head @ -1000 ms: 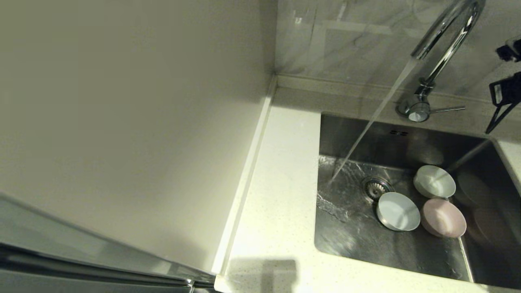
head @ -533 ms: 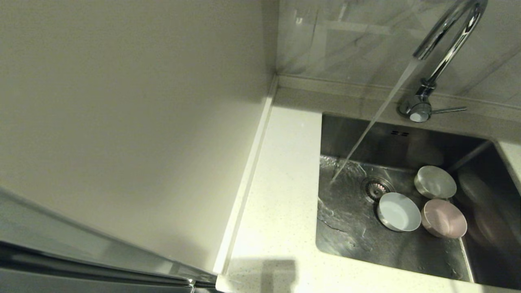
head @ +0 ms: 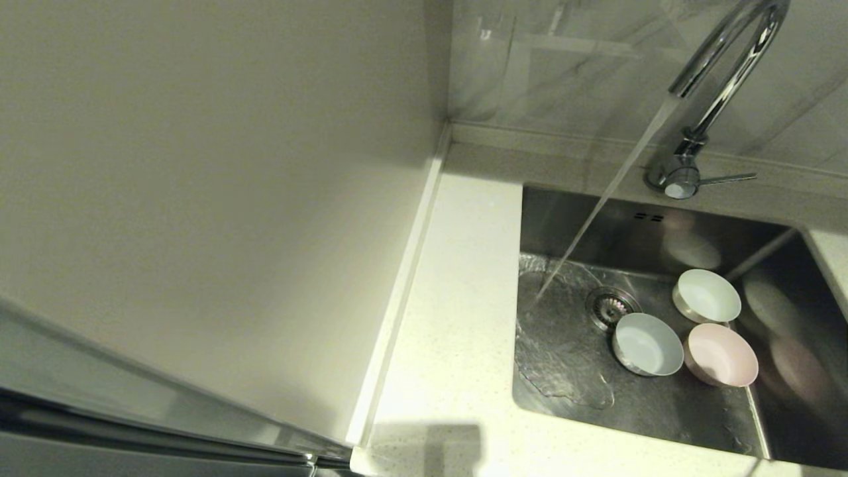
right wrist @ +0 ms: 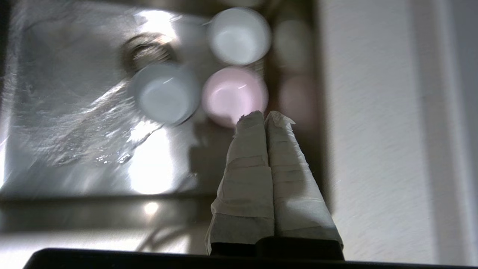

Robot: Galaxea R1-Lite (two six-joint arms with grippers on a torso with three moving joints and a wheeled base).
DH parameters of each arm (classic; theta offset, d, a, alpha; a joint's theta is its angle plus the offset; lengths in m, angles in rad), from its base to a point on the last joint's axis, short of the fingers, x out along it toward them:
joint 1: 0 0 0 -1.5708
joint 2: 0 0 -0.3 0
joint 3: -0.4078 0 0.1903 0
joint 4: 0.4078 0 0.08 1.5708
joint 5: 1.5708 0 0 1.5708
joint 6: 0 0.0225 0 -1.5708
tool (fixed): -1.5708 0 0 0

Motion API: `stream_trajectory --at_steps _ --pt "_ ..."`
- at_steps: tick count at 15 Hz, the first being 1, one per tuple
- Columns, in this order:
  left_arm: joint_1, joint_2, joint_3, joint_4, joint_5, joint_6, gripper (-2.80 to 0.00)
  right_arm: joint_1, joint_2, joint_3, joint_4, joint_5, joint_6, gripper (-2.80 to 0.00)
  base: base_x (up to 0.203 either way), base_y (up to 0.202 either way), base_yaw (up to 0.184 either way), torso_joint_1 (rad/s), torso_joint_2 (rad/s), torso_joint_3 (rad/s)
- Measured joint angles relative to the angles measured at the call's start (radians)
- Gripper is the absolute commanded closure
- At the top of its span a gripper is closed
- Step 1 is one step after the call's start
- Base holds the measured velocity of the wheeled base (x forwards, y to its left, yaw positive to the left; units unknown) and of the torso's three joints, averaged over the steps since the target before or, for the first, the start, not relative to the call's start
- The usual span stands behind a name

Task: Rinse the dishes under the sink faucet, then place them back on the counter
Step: Wait for the water to rinse the bowl

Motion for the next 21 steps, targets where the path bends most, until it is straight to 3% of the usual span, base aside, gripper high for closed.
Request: stream_trajectory --at_steps 4,7,12,21 --pt "0.000 0.000 0.000 -0.001 0.000 0.000 0.00 0.234 -0.375 0.376 -0.090 0.001 0.006 0.00 0.000 0.000 0.000 0.000 0.00 0.000" --pt "0.000 0.000 0.000 -0.001 0.000 0.000 0.00 0.376 -0.584 0.524 -0.092 -0.014 0.015 0.00 0.000 0.000 0.000 0.000 0.00 0.000" --pt "0.000 0.000 0.000 0.000 -0.001 0.000 0.00 0.403 -0.829 0.564 0.047 0.028 0.020 0.00 0.000 0.000 0.000 0.000 0.00 0.000" --pt "-0.001 0.000 0.000 0.000 0.000 0.000 0.00 0.401 -0.893 0.571 0.028 0.028 0.012 0.00 0.000 0.000 0.000 0.000 0.00 0.000"
